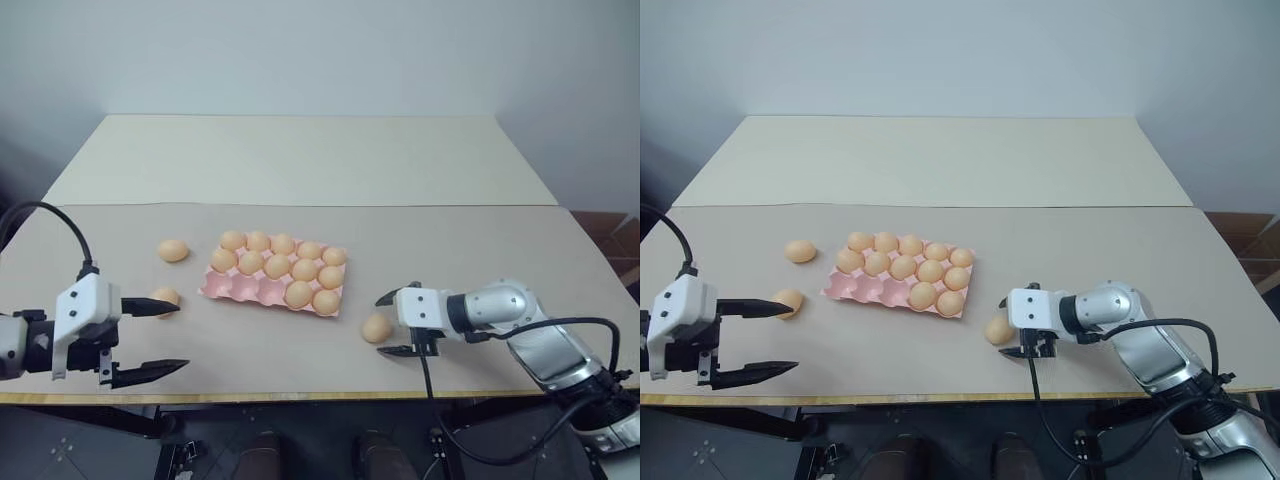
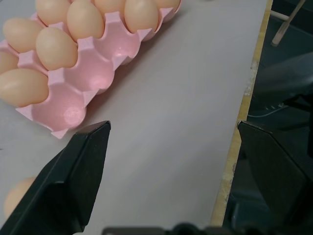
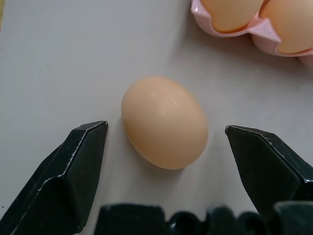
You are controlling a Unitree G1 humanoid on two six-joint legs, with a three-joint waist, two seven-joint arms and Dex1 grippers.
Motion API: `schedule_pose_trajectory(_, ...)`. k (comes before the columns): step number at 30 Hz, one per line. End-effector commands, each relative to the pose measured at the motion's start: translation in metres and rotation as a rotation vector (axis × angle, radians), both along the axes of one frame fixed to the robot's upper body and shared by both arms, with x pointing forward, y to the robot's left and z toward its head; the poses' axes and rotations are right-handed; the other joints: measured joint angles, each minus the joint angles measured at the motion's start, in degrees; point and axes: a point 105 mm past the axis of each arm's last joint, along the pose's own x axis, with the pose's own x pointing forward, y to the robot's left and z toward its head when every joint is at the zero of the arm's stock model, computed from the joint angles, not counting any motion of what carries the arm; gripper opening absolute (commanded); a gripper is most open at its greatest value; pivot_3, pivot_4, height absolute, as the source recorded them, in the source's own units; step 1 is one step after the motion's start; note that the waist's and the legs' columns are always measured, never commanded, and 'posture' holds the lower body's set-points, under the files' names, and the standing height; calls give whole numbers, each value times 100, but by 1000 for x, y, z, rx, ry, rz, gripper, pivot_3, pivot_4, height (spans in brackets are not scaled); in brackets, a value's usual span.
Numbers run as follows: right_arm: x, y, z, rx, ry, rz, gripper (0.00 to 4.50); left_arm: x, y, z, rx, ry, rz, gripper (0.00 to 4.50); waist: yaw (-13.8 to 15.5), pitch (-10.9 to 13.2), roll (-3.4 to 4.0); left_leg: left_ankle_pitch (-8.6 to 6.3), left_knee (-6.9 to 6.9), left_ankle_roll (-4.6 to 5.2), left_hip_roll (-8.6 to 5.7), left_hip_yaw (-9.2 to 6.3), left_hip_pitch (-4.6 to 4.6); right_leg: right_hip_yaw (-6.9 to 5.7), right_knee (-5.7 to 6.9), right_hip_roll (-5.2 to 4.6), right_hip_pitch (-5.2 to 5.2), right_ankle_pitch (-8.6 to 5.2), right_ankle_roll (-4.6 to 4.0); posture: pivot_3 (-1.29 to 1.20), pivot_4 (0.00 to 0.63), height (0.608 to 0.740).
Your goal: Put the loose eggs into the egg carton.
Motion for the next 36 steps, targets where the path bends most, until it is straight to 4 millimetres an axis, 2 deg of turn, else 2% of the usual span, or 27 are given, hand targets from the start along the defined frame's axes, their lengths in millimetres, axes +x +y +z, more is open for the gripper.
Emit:
schedule_pose_trajectory(1, 2, 2, 7, -3, -46, 38, 3835, -1, 0, 7, 15, -38, 10, 4500, 3, 0, 0, 0, 0, 0, 0, 0, 0, 0, 0, 0, 0, 0, 0, 0, 150, 740)
schedule_pose_trajectory(6, 2, 4, 12, 11, -73, 41, 2157, -1, 0, 6, 14, -39, 16, 4500, 3, 0, 0, 0, 0, 0, -1, 0, 0, 0, 0, -1, 1, 0, 0, 0, 150, 740)
schedule_pose_trajectory(11, 0, 3, 19, 16, -92, 48, 2157, 0, 0, 6, 13, -44, 15, 4500, 2, 0, 0, 0, 0, 0, 0, 0, 0, 0, 0, 0, 1, 0, 0, 0, 150, 740)
schedule_pose_trajectory(16, 6, 11, 48, 51, -201, 52, 2157, 2, 5, 5, 20, -43, 32, 4500, 2, 0, 0, 0, 0, 0, 0, 0, 0, 0, 0, 0, 0, 0, 0, 0, 150, 740)
schedule_pose_trajectory(19, 15, 29, 74, 94, -301, 65, 2157, 1, 13, 1, 43, -21, 60, 4500, -45, 0, 0, 0, 0, 0, 2, 1, 3, 2, 4, 2, -1, 1, -1, 0, 150, 740)
schedule_pose_trajectory(24, 30, 68, 97, 142, -436, 120, 2157, -3, 23, -5, 61, 15, 86, 4500, -51, 0, 0, 0, -1, 0, 9, -1, 5, 1, 8, 10, -4, 0, -4, 0, 150, 740)
schedule_pose_trajectory(31, 39, 127, 94, 166, -519, 223, 2157, -7, 31, -12, 74, 29, 121, 4500, -26, -2, -4, 0, -1, 0, 1, 1, -20, 0, 12, 2, -29, 0, -5, 0, 150, 740)
schedule_pose_trajectory(36, 43, 151, 85, 133, -590, 297, 2157, -12, 30, -12, 73, 27, 130, 4500, -23, -4, -6, 0, -1, -1, 2, 5, -26, 4, 22, 2, -46, 1, -6, 0, 150, 740)
